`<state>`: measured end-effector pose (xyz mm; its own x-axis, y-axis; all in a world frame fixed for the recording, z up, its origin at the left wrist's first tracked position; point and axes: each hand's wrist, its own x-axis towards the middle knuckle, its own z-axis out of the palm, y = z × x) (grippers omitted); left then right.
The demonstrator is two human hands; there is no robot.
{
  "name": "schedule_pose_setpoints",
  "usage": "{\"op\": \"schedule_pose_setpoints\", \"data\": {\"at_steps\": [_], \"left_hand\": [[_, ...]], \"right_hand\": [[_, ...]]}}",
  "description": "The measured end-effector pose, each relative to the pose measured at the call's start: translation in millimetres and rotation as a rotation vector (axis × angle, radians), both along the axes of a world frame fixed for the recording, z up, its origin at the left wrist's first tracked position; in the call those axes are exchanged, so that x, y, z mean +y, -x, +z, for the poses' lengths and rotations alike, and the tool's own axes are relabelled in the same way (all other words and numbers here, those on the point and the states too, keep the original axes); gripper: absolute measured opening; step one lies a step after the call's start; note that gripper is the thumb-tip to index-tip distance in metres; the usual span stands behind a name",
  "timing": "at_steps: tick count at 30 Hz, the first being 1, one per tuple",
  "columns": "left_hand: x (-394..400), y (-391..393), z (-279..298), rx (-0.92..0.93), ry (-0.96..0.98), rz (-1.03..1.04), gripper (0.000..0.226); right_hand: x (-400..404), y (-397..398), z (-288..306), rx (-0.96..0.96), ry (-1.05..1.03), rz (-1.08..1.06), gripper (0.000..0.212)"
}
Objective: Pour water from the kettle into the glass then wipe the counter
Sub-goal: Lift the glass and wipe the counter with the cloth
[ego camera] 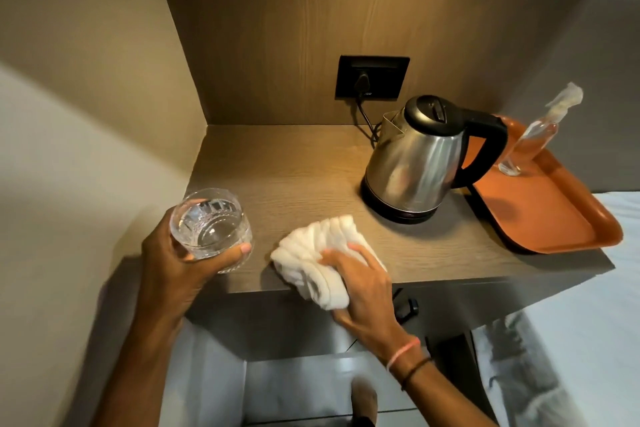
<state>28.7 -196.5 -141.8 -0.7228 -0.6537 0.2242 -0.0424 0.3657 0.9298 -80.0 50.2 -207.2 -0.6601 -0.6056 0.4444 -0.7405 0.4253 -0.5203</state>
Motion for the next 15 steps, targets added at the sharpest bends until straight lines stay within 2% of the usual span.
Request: {"op": "schedule_pose_setpoints", "data": {"at_steps": [3,6,9,10,12,13,15], "left_hand": [[16.8,8.4,-8.7,-0.020,-0.046,-0.022,0.089],[39.6,24.2,-14.4,-0.012,-0.113,-0.081,0.091],[60.5,45.1,-20.4,-0.032,-0.112,-0.122,0.085],[67.6,52.7,-22.5,-0.038,-0.105,-0.131,0.083],[81.4,68.4,-25.9,-0.047,-0.104,-0.144,0.082],[86.8,75.3,-28.1,-0.052,-0.104,-0.151,0.082],[99.3,89.0,-30.5,-0.063,-0.089,-0.159,0.083]], "right_hand": [[33.9,-31.1,-3.1,-0.120,0.041,0.032,0.035],[72.7,-42.6,-1.7,-0.465,0.179,0.043,0.031],[111.2,-27.8,17.8,-0.743,0.430,-0.149,0.021],[123.9,-20.1,24.4,-0.867,0.555,-0.209,0.033],[143.3,-1.4,32.6,-1.132,0.710,-0.323,0.071],[148.8,7.6,38.2,-1.195,0.768,-0.341,0.075],[154.6,25.9,54.7,-1.288,0.859,-0.324,0.056]]}}
